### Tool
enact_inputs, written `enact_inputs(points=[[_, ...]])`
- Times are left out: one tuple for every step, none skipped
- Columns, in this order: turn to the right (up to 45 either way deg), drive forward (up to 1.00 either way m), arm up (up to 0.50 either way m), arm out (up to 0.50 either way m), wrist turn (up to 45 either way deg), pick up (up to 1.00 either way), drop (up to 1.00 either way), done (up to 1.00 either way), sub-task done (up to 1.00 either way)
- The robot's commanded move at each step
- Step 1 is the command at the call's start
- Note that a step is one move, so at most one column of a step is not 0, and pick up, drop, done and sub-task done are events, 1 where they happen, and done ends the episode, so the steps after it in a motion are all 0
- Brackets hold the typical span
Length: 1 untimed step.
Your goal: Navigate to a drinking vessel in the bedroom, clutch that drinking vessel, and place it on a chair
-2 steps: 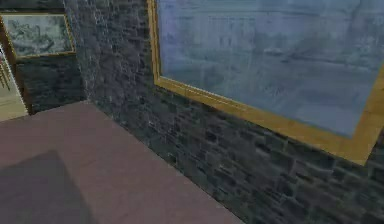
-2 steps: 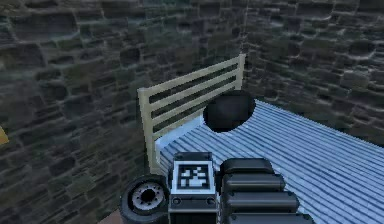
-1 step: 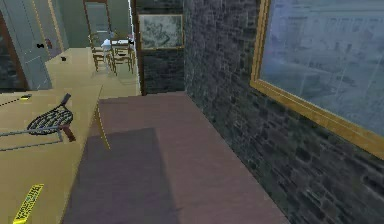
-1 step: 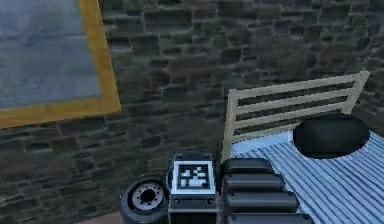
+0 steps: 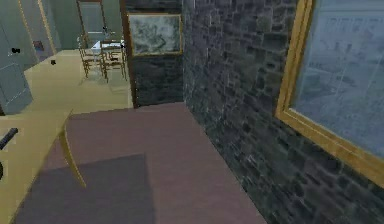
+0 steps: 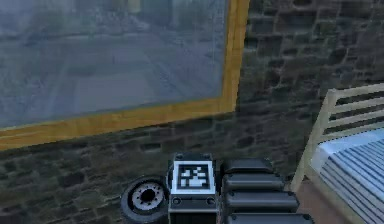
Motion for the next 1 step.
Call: enact_inputs(points=[[-15.0, 0.0, 0.0, 0.0, 0.0, 0.0, 0.0, 0.0, 0.0]])
